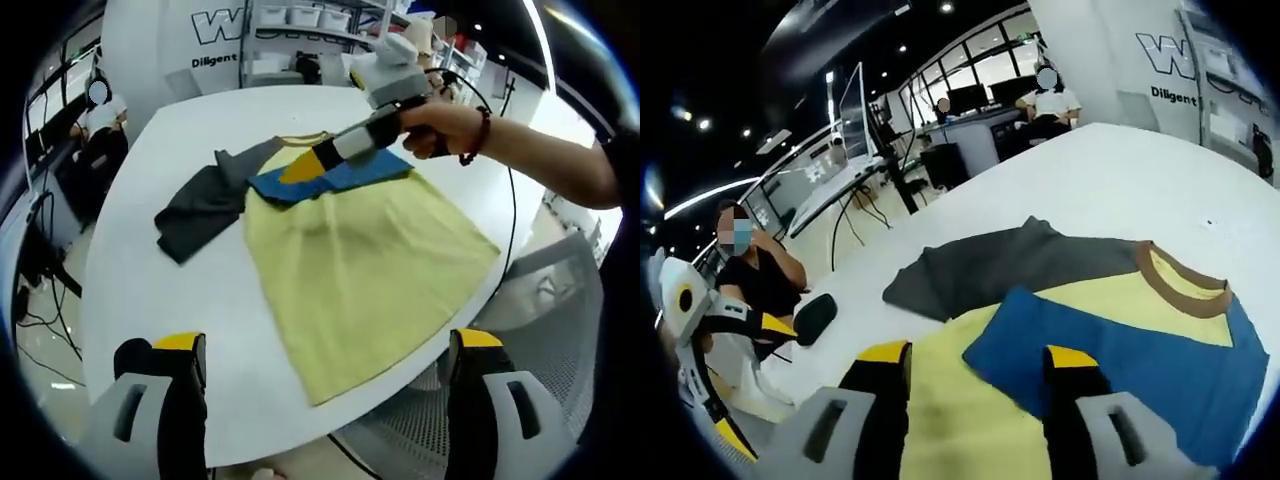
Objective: Fold the garment on the visible template until the final outline fits inside the template.
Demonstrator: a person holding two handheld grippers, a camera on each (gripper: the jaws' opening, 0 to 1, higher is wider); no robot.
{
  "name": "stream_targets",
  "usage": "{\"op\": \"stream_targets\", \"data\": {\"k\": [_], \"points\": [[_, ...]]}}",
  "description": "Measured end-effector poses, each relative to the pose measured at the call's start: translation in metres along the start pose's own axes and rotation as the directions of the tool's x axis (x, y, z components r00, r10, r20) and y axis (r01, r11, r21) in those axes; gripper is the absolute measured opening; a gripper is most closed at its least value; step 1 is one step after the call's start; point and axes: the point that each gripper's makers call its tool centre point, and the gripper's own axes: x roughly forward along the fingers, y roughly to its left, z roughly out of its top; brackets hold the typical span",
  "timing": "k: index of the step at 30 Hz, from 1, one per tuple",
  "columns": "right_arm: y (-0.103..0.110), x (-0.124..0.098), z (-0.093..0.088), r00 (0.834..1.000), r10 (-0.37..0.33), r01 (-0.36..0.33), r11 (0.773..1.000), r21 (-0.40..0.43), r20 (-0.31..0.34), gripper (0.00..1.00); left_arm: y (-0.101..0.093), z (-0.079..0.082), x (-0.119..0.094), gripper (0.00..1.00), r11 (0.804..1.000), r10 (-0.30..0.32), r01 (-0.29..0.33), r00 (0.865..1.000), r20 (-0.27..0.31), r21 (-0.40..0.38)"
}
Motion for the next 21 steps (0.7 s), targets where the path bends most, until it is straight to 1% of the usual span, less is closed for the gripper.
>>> {"op": "stream_targets", "data": {"k": [3, 6, 8, 10, 12, 17, 21], "points": [[-0.009, -0.007, 0.002, 1.0, -0.027, 0.027, 1.0, 0.007, 0.003, 0.66, -0.001, 0.002, 0.0, 0.99, 1.0, 0.0, 0.0, 1.0, 0.005, 0.001], [-0.014, -0.015, 0.003, 0.999, -0.036, 0.036, 0.999, 0.028, 0.012, 0.7, -0.001, 0.002, 0.0, 0.99, 1.0, 0.002, -0.002, 1.0, 0.002, 0.004], [-0.023, -0.024, 0.003, 0.998, -0.063, 0.062, 0.997, 0.037, 0.025, 0.73, -0.002, 0.003, 0.001, 0.99, 1.0, -0.002, 0.002, 1.0, 0.001, 0.01], [-0.027, -0.031, 0.003, 0.997, -0.076, 0.075, 0.996, 0.043, 0.028, 0.79, -0.003, 0.005, 0.001, 0.99, 1.0, -0.002, 0.002, 1.0, 0.001, 0.013], [-0.034, -0.039, 0.001, 0.995, -0.092, 0.09, 0.994, 0.065, 0.039, 0.84, -0.005, 0.007, 0.002, 0.99, 1.0, -0.008, 0.008, 1.0, 0.003, 0.019], [-0.051, -0.057, -0.009, 0.989, -0.14, 0.135, 0.987, 0.09, 0.051, 0.9, -0.008, 0.01, 0.005, 0.99, 0.999, -0.017, 0.017, 1.0, 0.0, 0.027], [-0.065, -0.073, -0.019, 0.983, -0.176, 0.168, 0.978, 0.126, 0.056, 0.9, -0.011, 0.011, 0.007, 0.99, 0.999, -0.026, 0.026, 1.0, -0.01, 0.038]]}}
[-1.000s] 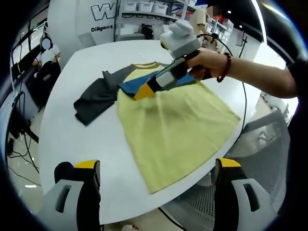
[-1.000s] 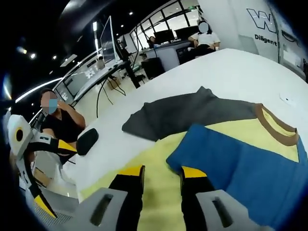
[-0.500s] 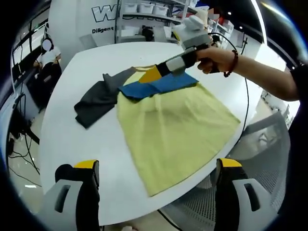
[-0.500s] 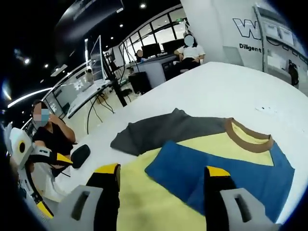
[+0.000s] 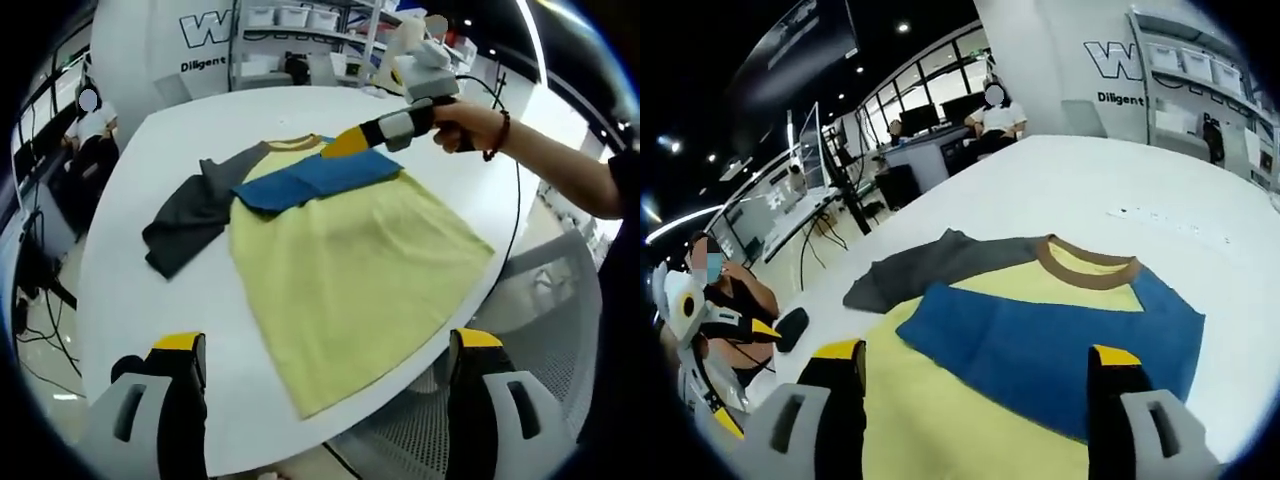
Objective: Fold the garment on the visible template until the final outline fits inside the template.
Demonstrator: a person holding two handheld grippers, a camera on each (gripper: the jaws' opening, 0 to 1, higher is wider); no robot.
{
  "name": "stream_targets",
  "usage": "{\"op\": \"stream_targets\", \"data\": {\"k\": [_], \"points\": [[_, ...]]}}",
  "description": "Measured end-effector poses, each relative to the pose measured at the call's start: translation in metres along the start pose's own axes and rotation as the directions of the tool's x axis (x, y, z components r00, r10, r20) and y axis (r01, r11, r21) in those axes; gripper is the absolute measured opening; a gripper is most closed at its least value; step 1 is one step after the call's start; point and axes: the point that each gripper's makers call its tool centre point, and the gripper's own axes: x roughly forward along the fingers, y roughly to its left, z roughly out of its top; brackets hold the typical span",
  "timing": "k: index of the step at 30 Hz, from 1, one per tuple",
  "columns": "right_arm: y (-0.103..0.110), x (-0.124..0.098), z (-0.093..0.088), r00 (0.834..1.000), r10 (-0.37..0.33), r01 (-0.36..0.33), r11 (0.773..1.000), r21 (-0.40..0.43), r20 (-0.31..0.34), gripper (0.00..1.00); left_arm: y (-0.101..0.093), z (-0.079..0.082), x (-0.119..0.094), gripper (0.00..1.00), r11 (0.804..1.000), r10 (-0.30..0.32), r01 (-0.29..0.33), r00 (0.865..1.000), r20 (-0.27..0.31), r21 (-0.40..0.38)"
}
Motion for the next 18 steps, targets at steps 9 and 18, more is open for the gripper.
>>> {"op": "stream_targets", "data": {"k": [9, 18], "points": [[-0.041, -0.027, -0.013, 0.995, -0.098, 0.097, 0.992, 0.075, 0.009, 0.88, -0.005, 0.006, 0.009, 0.99, 1.0, -0.015, 0.015, 1.0, 0.002, 0.014], [-0.068, -0.045, -0.026, 0.989, -0.146, 0.145, 0.983, 0.117, 0.005, 0.87, -0.008, 0.009, 0.009, 0.99, 0.999, -0.021, 0.021, 1.0, -0.003, 0.026]]}}
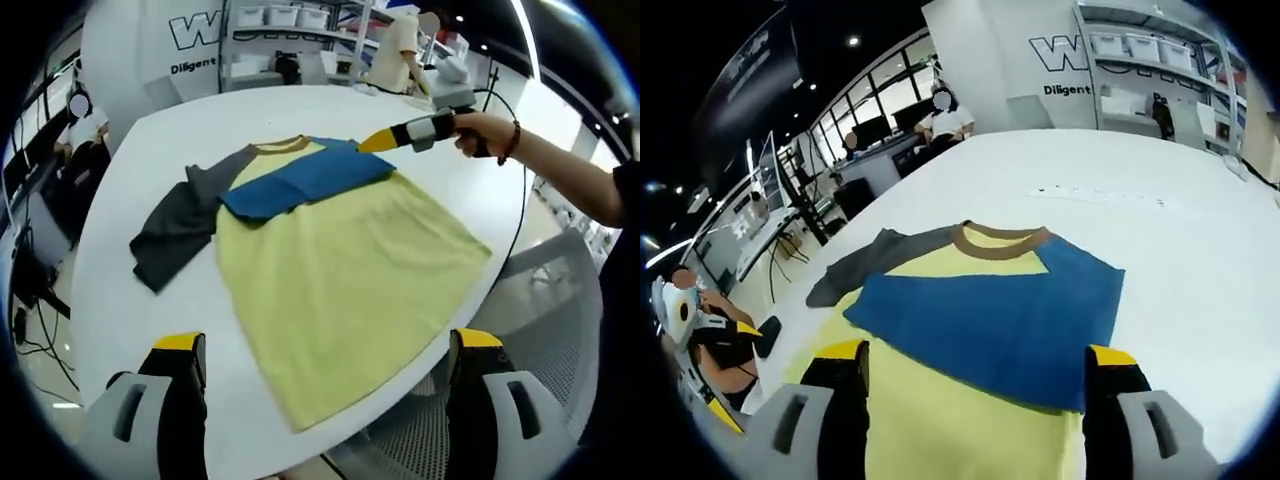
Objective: Fold the garment on the visible template until the final outline fits inside the template.
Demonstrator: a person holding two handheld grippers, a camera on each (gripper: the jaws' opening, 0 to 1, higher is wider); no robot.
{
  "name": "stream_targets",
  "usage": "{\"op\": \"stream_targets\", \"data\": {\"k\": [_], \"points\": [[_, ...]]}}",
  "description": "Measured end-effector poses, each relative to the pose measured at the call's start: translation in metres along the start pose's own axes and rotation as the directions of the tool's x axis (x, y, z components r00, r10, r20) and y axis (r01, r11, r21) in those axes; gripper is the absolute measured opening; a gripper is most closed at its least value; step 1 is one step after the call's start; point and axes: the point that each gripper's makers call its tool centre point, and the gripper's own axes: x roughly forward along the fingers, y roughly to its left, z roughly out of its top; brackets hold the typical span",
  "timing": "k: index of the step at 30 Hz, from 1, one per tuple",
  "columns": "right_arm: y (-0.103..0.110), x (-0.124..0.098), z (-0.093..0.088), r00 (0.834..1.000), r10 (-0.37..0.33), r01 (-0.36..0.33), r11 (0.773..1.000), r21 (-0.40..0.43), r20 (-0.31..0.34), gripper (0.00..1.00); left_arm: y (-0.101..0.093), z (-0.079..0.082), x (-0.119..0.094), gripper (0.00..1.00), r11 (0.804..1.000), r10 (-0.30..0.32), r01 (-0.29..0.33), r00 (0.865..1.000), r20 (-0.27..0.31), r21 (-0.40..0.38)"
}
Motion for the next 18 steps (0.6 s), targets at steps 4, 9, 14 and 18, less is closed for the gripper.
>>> {"op": "stream_targets", "data": {"k": [4, 9, 14, 18], "points": [[-0.014, -0.002, -0.01, 1.0, -0.023, 0.023, 1.0, 0.016, -0.012, 0.85, -0.002, 0.0, 0.0, 0.99, 1.0, -0.005, 0.005, 1.0, -0.004, 0.007], [-0.028, -0.001, -0.022, 0.998, -0.052, 0.053, 0.998, 0.037, -0.026, 0.81, -0.002, -0.002, 0.0, 0.99, 1.0, -0.007, 0.007, 1.0, -0.007, 0.011], [-0.039, 0.001, -0.032, 0.996, -0.083, 0.085, 0.995, 0.049, -0.04, 0.7, -0.002, -0.002, -0.001, 0.99, 1.0, -0.004, 0.004, 1.0, -0.008, 0.008], [-0.048, 0.001, -0.043, 0.991, -0.117, 0.122, 0.991, 0.064, -0.069, 0.59, -0.001, -0.003, -0.001, 0.99, 1.0, -0.001, 0.001, 1.0, -0.009, 0.004]]}}
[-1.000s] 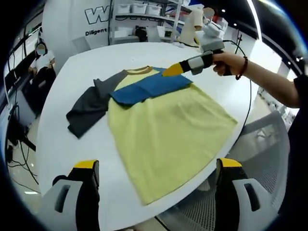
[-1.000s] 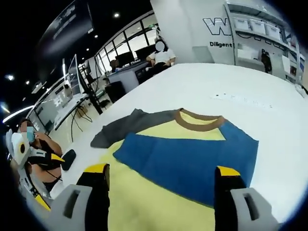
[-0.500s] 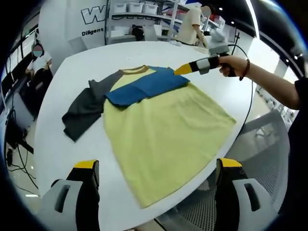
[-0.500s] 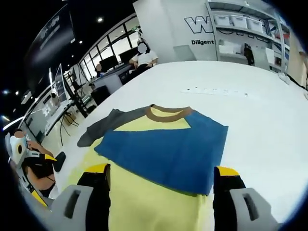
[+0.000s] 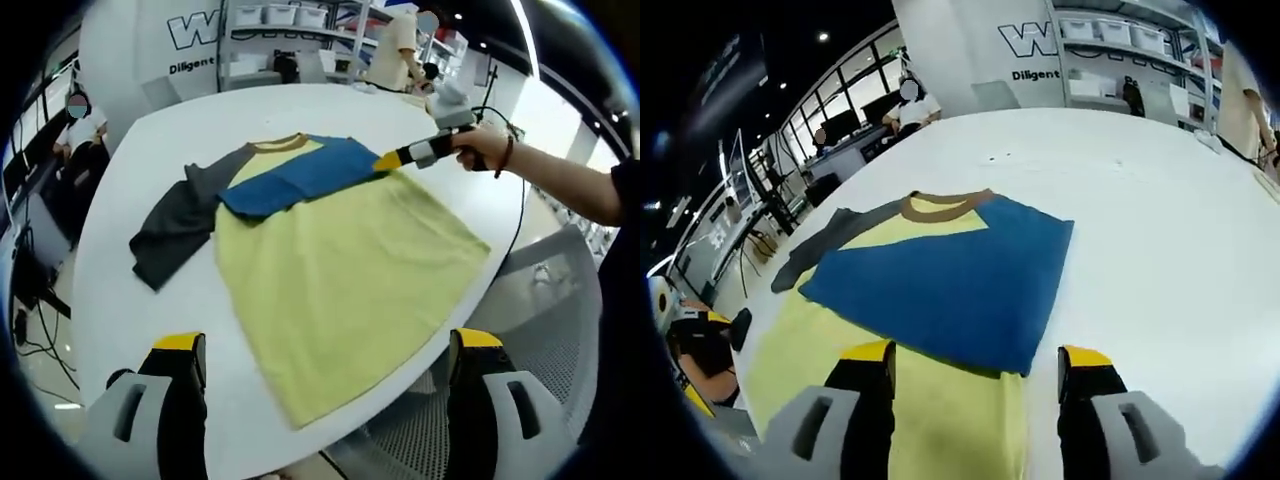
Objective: Fold the garment on the visible template until the final outline fits inside the template.
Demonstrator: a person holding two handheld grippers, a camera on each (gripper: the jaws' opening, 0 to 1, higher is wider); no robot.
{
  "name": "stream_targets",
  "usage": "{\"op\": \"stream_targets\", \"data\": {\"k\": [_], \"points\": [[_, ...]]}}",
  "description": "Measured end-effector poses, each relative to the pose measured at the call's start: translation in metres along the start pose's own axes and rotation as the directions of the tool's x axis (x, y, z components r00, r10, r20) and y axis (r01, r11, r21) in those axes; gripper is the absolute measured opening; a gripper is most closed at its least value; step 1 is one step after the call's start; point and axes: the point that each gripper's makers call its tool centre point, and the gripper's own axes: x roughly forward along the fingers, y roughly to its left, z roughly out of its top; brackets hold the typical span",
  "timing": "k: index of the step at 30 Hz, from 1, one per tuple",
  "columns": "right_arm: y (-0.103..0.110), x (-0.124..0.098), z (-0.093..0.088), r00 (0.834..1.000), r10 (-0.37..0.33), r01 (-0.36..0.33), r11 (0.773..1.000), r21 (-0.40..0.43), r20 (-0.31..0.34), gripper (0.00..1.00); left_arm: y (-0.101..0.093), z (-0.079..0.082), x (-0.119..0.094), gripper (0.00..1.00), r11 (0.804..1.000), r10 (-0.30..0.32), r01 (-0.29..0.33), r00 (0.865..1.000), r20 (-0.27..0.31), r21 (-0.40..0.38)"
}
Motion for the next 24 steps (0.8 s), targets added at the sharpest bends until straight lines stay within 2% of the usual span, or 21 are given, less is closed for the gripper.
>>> {"op": "stream_targets", "data": {"k": [5, 10, 15, 18, 24], "points": [[-0.006, 0.0, -0.003, 1.0, -0.019, 0.019, 1.0, 0.008, -0.003, 0.45, 0.0, -0.001, 0.0, 0.99, 1.0, -0.001, 0.001, 1.0, -0.004, 0.002], [-0.01, 0.001, -0.006, 0.999, -0.035, 0.036, 0.999, 0.022, -0.01, 0.37, 0.001, -0.001, 0.0, 0.99, 1.0, -0.001, 0.001, 1.0, -0.005, 0.003], [-0.013, 0.0, -0.01, 0.998, -0.049, 0.049, 0.999, 0.007, -0.029, 0.15, 0.001, -0.002, 0.0, 0.99, 1.0, -0.001, 0.001, 1.0, -0.007, 0.003], [-0.019, -0.001, -0.013, 0.996, -0.077, 0.077, 0.997, -0.013, -0.034, 0.05, 0.002, -0.002, -0.001, 0.99, 1.0, 0.0, 0.0, 1.0, -0.004, 0.001], [-0.023, -0.003, -0.013, 0.997, -0.074, 0.074, 0.997, 0.014, -0.031, 0.01, 0.002, -0.005, -0.001, 0.99, 1.0, 0.003, -0.003, 1.0, -0.008, -0.002]]}}
